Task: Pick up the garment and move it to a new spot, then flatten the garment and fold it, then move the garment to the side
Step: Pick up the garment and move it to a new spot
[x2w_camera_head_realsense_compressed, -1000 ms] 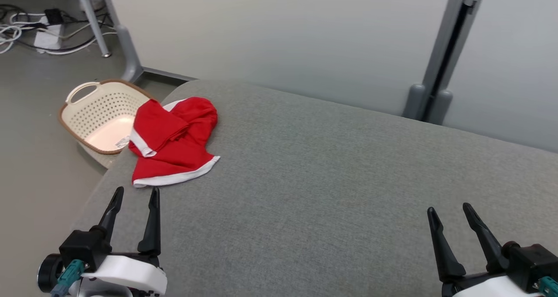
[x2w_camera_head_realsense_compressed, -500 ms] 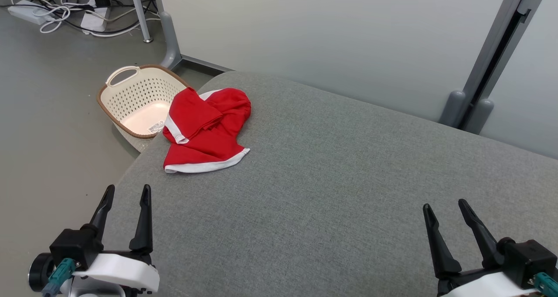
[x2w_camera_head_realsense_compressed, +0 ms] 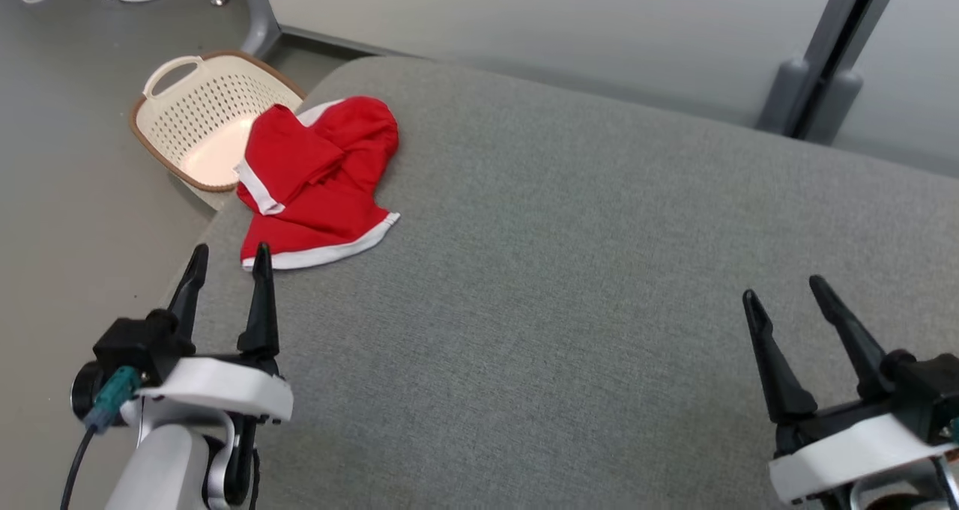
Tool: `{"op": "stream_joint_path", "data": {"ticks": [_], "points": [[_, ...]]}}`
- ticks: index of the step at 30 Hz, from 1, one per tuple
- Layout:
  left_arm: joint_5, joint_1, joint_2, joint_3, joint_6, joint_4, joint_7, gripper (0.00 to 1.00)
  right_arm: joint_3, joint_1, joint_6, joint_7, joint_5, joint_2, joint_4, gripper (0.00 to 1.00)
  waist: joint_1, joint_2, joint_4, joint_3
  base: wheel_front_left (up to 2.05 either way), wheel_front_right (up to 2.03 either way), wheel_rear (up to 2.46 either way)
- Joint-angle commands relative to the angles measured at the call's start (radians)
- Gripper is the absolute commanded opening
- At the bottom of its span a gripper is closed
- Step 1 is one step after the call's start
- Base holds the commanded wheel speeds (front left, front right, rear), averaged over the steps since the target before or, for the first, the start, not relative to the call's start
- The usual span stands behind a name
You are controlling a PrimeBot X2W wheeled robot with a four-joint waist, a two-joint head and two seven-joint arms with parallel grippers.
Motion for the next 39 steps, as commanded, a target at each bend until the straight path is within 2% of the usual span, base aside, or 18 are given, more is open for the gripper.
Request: {"op": "stream_joint_path", "data": {"ticks": [1, 4, 5, 10, 18, 22, 23, 24, 25, 30, 36, 39], "points": [[-0.005, -0.047, -0.007, 0.007, -0.007, 0.02, -0.004, 1.0, -0.001, -0.028, 0.0, 0.013, -0.01, -0.017, -0.018, 1.0, 0.0, 0.0, -0.05, 0.117, 0.0, 0.0, 0.0], [-0.012, -0.136, -0.028, 0.024, -0.028, 0.093, -0.005, 1.0, 0.0, -0.072, 0.0, 0.04, -0.016, -0.042, -0.058, 1.0, 0.0, 0.0, -0.084, 0.213, 0.0, 0.0, 0.0], [-0.021, -0.199, -0.041, 0.045, -0.047, 0.162, -0.005, 1.0, -0.004, -0.099, 0.0, 0.051, -0.019, -0.054, -0.075, 1.0, 0.0, 0.0, -0.103, 0.269, 0.0, 0.0, 0.0], [-0.023, -0.34, -0.048, 0.089, -0.097, 0.387, -0.005, 1.0, 0.004, -0.156, 0.0, 0.061, -0.022, -0.073, -0.096, 1.0, 0.0, 0.0, -0.149, 0.371, 0.0, 0.0, 0.0], [-0.041, -0.487, -0.038, 0.124, -0.145, 0.699, -0.002, 1.0, 0.004, -0.209, 0.0, 0.04, -0.023, -0.078, -0.078, 1.0, 0.0, 0.0, -0.189, 0.433, 0.0, 0.0, 0.0], [-0.052, -0.505, -0.041, 0.13, -0.151, 0.776, 0.001, 1.0, 0.002, -0.217, 0.0, 0.033, -0.022, -0.073, -0.068, 1.0, 0.0, 0.0, -0.193, 0.436, 0.0, 0.0, 0.0], [-0.046, -0.51, -0.036, 0.129, -0.151, 0.786, 0.004, 0.72, 0.001, -0.218, 0.0, 0.029, -0.021, -0.071, -0.063, 1.0, 0.0, 0.0, -0.194, 0.434, 0.0, 0.0, 0.0], [-0.044, -0.512, -0.032, 0.134, -0.153, 0.784, 0.004, 0.2, 0.001, -0.219, 0.0, 0.028, -0.021, -0.069, -0.058, 1.0, 0.0, 0.0, -0.194, 0.431, 0.0, 0.0, 0.0], [-0.046, -0.51, -0.026, 0.146, -0.154, 0.771, 0.003, 0.0, 0.0, -0.219, 0.0, 0.024, -0.019, -0.067, -0.053, 1.0, 0.0, 0.0, -0.194, 0.425, 0.0, 0.0, 0.0], [-0.027, -0.455, 0.015, 0.244, -0.155, 0.621, -0.004, 0.0, -0.001, -0.207, 0.0, 0.001, -0.015, -0.058, -0.028, 1.0, 0.0, 0.0, -0.195, 0.372, 0.0, 0.0, 0.0], [0.062, -0.319, 0.015, 0.335, -0.156, 0.386, -0.004, 0.0, -0.009, -0.17, 0.0, -0.027, -0.002, -0.035, 0.01, 1.0, 0.0, 0.0, -0.193, 0.267, 0.0, 0.0, 0.0], [0.098, -0.245, -0.003, 0.362, -0.156, 0.267, -0.004, 0.0, -0.01, -0.15, 0.0, -0.037, 0.004, -0.027, 0.027, 1.0, 0.0, 0.0, -0.192, 0.214, 0.0, 0.0, 0.0]]}}
